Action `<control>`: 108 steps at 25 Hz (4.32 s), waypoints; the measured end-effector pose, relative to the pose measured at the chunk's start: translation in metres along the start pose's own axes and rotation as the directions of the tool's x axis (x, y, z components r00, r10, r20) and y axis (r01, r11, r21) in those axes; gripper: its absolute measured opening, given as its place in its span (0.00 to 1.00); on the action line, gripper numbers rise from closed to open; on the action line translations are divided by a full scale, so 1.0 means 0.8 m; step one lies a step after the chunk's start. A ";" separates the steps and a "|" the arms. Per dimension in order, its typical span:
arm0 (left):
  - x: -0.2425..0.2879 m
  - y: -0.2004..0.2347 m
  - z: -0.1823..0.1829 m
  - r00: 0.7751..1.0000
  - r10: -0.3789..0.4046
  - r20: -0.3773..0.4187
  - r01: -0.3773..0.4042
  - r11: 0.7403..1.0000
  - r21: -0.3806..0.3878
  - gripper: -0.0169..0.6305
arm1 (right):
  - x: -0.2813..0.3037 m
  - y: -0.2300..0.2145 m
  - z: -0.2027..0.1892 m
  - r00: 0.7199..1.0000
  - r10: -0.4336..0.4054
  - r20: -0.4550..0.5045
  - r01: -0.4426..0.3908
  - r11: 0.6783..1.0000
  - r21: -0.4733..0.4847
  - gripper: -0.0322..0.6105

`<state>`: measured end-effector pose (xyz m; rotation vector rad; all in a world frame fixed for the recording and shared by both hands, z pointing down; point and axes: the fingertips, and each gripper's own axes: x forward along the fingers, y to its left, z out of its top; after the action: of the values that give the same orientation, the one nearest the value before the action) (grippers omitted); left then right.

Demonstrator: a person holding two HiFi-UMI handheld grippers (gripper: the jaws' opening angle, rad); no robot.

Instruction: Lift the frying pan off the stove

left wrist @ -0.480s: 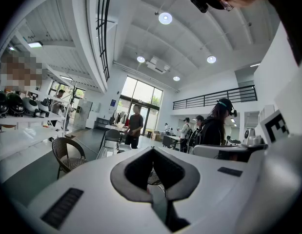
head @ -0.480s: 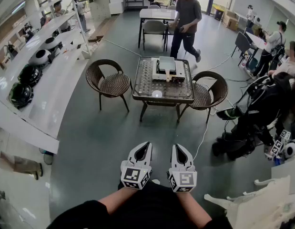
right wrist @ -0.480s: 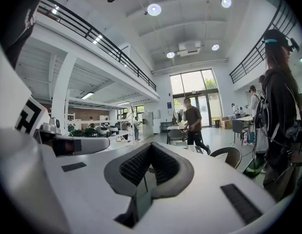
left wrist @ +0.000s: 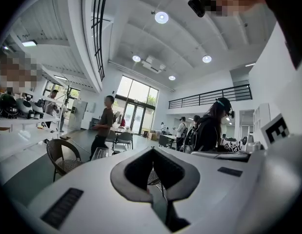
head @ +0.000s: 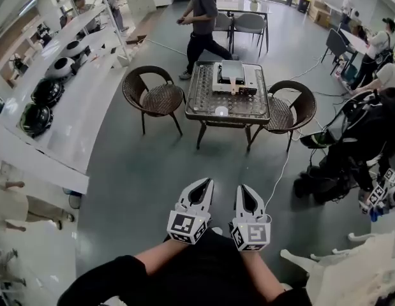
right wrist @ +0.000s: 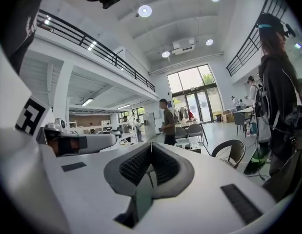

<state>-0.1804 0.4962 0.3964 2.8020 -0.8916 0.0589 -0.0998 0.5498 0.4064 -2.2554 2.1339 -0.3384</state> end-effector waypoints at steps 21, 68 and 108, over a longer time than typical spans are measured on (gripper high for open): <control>0.189 0.131 0.004 0.999 -0.001 -0.034 -0.002 0.994 -0.109 0.04 | 0.195 -0.069 0.003 0.994 -0.036 -0.098 0.029 0.997 -0.073 0.10; 0.518 0.441 0.068 0.996 0.065 -0.064 -0.069 0.996 -0.052 0.04 | 0.670 -0.192 0.073 0.988 -0.079 -0.130 0.071 0.995 -0.066 0.10; 0.856 0.476 -0.043 0.929 0.138 -0.345 -0.156 0.987 -0.026 0.04 | 0.958 -0.445 -0.223 0.706 0.067 -0.705 0.144 0.961 0.235 0.42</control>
<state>0.1612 -0.1895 0.5653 2.5568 -0.9926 0.5206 0.2538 -0.1604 0.7486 -2.2083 2.0900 -1.6413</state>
